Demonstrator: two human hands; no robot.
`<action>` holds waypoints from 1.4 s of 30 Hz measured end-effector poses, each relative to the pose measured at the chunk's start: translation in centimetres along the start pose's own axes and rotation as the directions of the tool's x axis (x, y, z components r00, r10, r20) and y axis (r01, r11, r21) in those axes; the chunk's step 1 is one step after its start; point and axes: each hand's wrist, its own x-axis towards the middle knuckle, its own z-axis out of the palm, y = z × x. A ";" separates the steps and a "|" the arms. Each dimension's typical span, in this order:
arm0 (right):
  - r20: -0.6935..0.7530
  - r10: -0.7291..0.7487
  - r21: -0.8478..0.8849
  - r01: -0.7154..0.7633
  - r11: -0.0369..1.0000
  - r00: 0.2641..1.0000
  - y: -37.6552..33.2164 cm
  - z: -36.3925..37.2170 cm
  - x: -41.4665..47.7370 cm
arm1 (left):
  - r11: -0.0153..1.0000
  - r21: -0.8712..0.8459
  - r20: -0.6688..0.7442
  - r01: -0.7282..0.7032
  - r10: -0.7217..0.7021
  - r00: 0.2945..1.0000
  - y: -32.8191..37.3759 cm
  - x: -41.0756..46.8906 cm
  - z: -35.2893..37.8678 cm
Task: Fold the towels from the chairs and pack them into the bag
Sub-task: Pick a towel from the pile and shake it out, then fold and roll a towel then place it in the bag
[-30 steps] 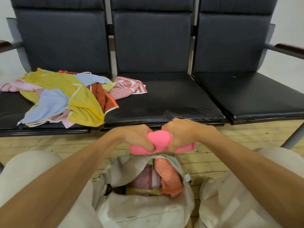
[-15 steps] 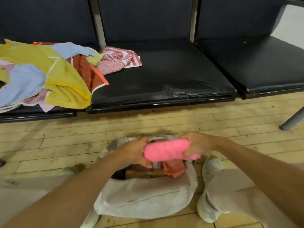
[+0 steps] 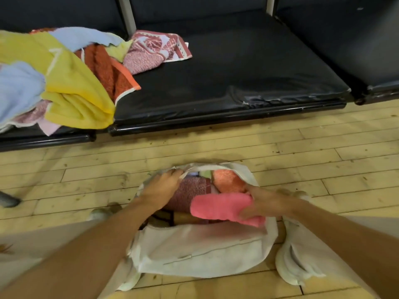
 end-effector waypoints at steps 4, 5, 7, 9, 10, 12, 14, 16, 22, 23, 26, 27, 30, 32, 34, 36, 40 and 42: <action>-0.071 -0.110 -0.066 0.105 0.992 0.991 -3.5 3.2 2.7 | 0.976 -0.214 0.074 0.029 -0.013 0.997 -2.3 0.4 -2.7; -0.072 -0.117 -0.029 0.115 0.993 0.991 -4.4 4.0 3.0 | 0.970 -0.242 0.101 0.032 -0.007 0.995 -2.6 0.5 -3.1; -0.069 -0.133 0.122 0.140 0.983 0.989 -5.9 5.9 4.0 | 0.959 -0.281 0.150 0.032 0.011 0.989 -2.8 0.6 -3.4; -0.082 -0.112 0.265 0.130 0.955 0.990 -7.0 8.0 5.6 | 0.950 -0.311 0.170 0.028 0.027 0.985 -2.7 0.5 -3.1; -0.096 -0.085 0.328 0.112 0.938 0.992 -7.2 8.9 6.4 | 0.947 -0.319 0.176 0.026 0.032 0.984 -2.4 0.5 -3.0; -0.107 -0.036 0.335 0.070 0.940 0.994 -7.3 10.4 8.1 | 0.940 -0.338 0.171 0.044 0.016 0.985 -2.3 0.3 -2.9; -0.030 -0.041 0.122 0.045 0.991 0.999 -6.8 11.5 9.3 | 0.925 -0.374 0.136 0.063 -0.012 0.991 -2.2 0.2 -3.0; 0.056 -0.058 -0.151 0.065 0.986 0.997 -6.6 12.4 9.7 | 0.911 -0.406 0.112 0.068 -0.025 0.993 -2.0 0.1 -3.1; -0.129 -0.121 -0.093 0.109 0.990 0.984 -7.7 12.8 9.8 | 0.915 -0.386 0.176 0.117 -0.051 0.983 -0.8 -0.5 -4.0; -0.139 -0.128 -0.096 0.116 0.989 0.982 -7.7 12.3 9.2 | 0.914 -0.381 0.219 0.136 -0.054 0.974 -0.8 -0.6 -4.6; -0.144 -0.153 -0.206 0.122 0.971 0.978 -7.4 10.4 6.8 | 0.932 -0.322 0.391 0.166 -0.029 0.920 -0.7 -0.2 -6.6; -0.153 -0.167 -0.263 0.123 0.957 0.974 -7.3 9.4 5.9 | 0.944 -0.294 0.427 0.153 -0.014 0.904 -0.5 -0.1 -7.5; -0.232 -0.190 -0.292 0.119 0.949 0.954 -7.5 5.5 2.7 | 0.960 -0.265 0.459 0.087 0.046 0.887 0.5 -0.5 -10.9; -0.229 -0.243 -0.352 0.153 0.924 0.943 -8.8 2.8 0.5 | 0.963 -0.268 0.428 0.030 0.092 0.899 1.1 -1.1 -13.5; -0.261 -0.312 -0.391 0.195 0.900 0.914 -10.8 0.4 -1.2 | 0.962 -0.274 0.369 -0.014 0.119 0.922 1.2 -2.2 -16.2; -0.312 -0.380 -0.423 0.230 0.876 0.871 -13.7 -1.8 -2.7 | 0.958 -0.283 0.299 -0.038 0.126 0.946 0.5 -3.2 -18.7; -0.374 -0.498 -0.400 0.348 0.848 0.783 -19.8 -4.6 -3.5 | 0.925 -0.381 0.117 0.001 0.047 0.992 -3.1 -4.8 -22.9; -0.382 -0.535 -0.386 0.396 0.833 0.753 -22.8 -5.2 -2.8 | 0.920 -0.390 0.016 0.045 -0.042 0.999 -5.8 -5.4 -24.0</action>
